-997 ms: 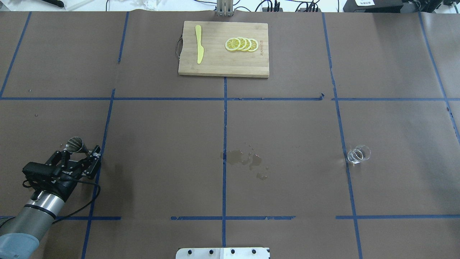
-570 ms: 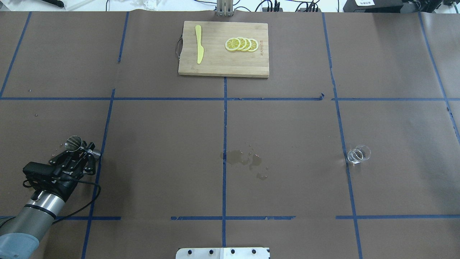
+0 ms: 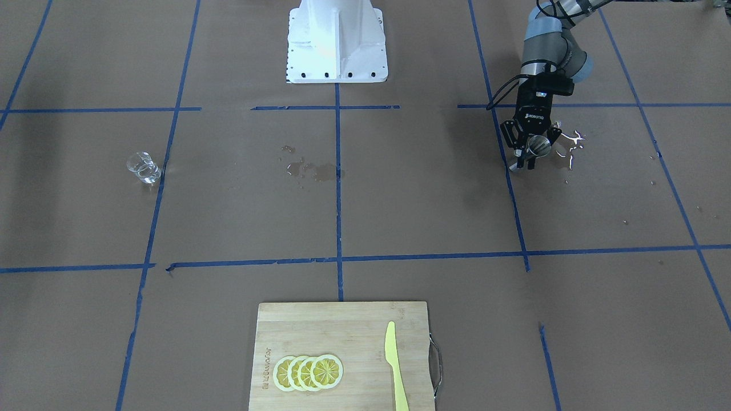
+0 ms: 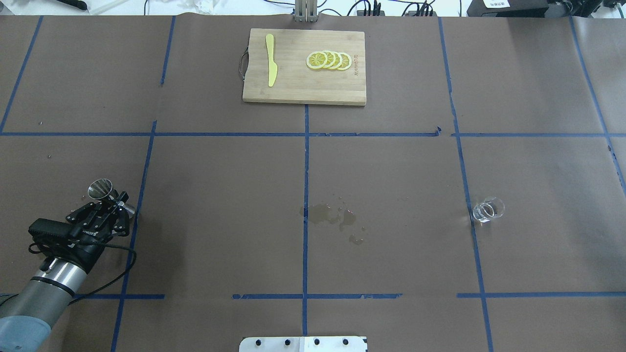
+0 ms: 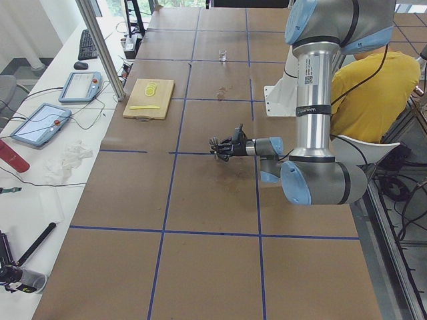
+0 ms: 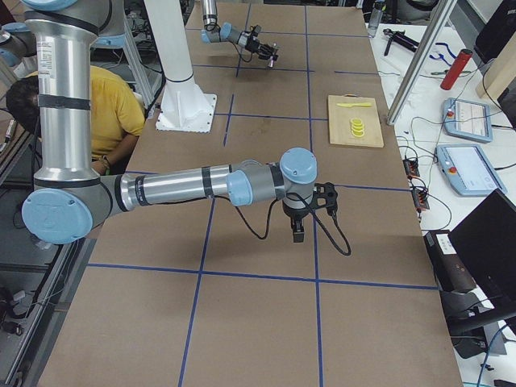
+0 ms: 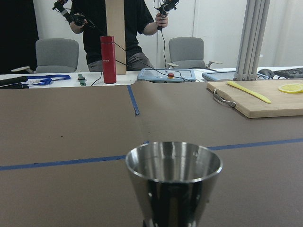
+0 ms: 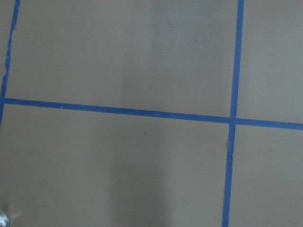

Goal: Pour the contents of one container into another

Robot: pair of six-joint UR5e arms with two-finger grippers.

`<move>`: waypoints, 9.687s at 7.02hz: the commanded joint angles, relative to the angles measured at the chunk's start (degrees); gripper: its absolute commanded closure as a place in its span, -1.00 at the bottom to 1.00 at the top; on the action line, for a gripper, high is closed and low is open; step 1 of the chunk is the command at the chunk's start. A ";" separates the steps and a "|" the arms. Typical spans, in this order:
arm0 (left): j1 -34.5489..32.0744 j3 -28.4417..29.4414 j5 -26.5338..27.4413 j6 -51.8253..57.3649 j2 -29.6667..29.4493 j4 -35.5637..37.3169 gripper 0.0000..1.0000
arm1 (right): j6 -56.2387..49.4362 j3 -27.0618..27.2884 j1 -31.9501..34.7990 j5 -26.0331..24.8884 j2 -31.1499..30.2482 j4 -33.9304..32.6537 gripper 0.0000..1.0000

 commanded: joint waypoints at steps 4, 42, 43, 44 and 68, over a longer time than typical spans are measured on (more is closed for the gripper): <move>-1.51 -6.32 -7.12 17.64 -0.73 -10.28 1.00 | 0.71 -1.49 0.00 -0.52 -0.51 8.78 -1.00; -5.46 0.88 -10.99 32.19 -26.49 -5.67 1.00 | 79.90 -3.16 -82.44 -112.75 -7.20 33.49 -0.90; -5.46 0.88 -10.99 32.19 -26.49 -5.67 1.00 | 78.16 -3.24 -81.92 -112.67 -6.93 33.57 -0.90; -5.46 0.88 -10.99 32.19 -26.49 -5.67 1.00 | 78.14 -3.25 -81.74 -112.67 -6.84 33.58 -0.90; -8.54 6.68 -26.18 37.20 -34.48 -5.67 1.00 | 27.52 9.68 -73.39 -106.26 25.92 30.87 1.00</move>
